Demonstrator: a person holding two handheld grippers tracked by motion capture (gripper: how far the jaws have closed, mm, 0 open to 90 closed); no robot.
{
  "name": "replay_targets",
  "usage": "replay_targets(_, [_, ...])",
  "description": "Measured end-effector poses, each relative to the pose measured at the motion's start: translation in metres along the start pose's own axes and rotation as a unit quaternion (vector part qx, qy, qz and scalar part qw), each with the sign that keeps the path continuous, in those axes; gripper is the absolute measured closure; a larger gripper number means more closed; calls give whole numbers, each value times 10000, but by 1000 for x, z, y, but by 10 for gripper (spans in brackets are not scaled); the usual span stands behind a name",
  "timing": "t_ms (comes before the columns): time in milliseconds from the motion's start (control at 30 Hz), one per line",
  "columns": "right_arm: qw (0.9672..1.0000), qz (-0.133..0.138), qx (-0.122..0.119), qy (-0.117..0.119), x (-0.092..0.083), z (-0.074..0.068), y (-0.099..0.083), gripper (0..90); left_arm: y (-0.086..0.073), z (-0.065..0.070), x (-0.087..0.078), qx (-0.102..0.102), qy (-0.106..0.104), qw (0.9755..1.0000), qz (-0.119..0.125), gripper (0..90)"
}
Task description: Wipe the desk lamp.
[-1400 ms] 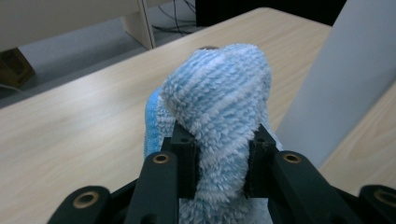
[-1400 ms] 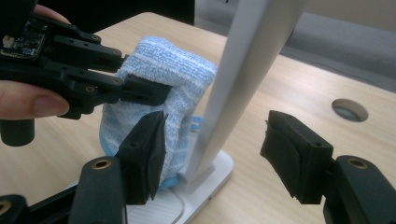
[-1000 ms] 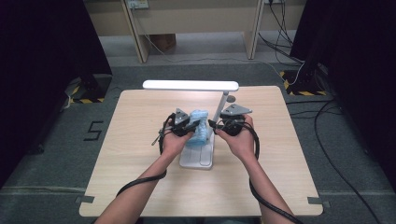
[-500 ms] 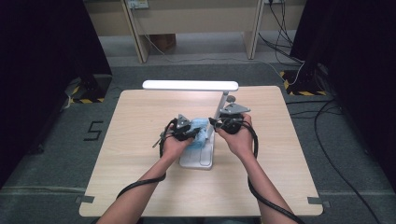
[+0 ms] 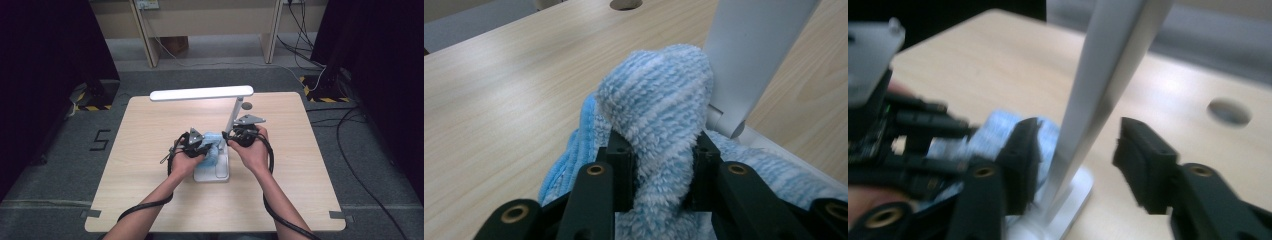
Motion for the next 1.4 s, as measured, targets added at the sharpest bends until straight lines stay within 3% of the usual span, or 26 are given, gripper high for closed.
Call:
replay_targets(33, [9998, -181, 38, 72, 0, -3, -7, 495, -1, -1, 1, -17, -12, 10000, 10, 700])
replay_targets(67, [9979, -587, 93, 269, 2, -8, -23, 576, -1, -1, 1, -10, -20, 10000, -1, 701])
replay_targets(100, [9962, -794, 28, 366, 3, -11, -31, 639, -1, -1, 1, 8, -16, 10000, -15, 701])
replay_targets(133, [9962, -794, 28, 366, 3, -11, -31, 639, -1, -1, 2, 19, -13, 10000, -28, 701])
replay_targets(233, [9902, -1285, 52, 545, 8, -16, -53, 787, -1, 0, 2, 48, -5, 10000, -66, 701])
replay_targets(300, [9877, -1426, 74, 643, 13, -19, -62, 819, -1, 0, 2, 56, 6, 10000, -71, 701])
replay_targets(367, [9860, -1478, 76, 775, 18, -22, -67, 819, -1, 1, 3, 66, 16, 10000, -71, 701])
replay_targets(433, [9851, -1541, 62, 761, 21, -24, -70, 825, -1, 1, 3, 81, 30, 9999, -99, 701])
replay_targets(500, [9853, -1530, 20, 761, 21, -23, -72, 837, -1, 1, 4, 71, 34, 9999, -99, 700])
replay_targets(567, [9857, -1491, 168, 772, 21, -23, -73, 849, -1, 1, 4, 68, 32, 9999, -92, 700])
replay_targets(867, [9854, -1483, 309, 781, 21, -24, -74, 898, -1, 6, 0, 130, 48, 9998, -132, 700])
replay_targets(1033, [9872, -1386, 384, 691, 21, -25, -76, 900, -7, 9, -5, 141, 74, 9998, -86, 701])
replay_targets(1300, [9876, -1320, 530, 667, 20, -25, -77, 900, -15, 19, -16, 141, -68, 9998, -90, 701])
replay_targets(1400, [9877, -1310, 553, 650, 20, -25, -78, 900, -18, 24, -22, 230, -126, 9995, -146, 702])
Point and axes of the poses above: each handheld gripper's, and its own axes: x roughly forward along the jaws, y roughly out of its top, z roughly to its right, the point moved 4 cm from there along x, roughly forward along the jaws, and after that the axes turned 2 degrees about -x, right-handed, at the moved point
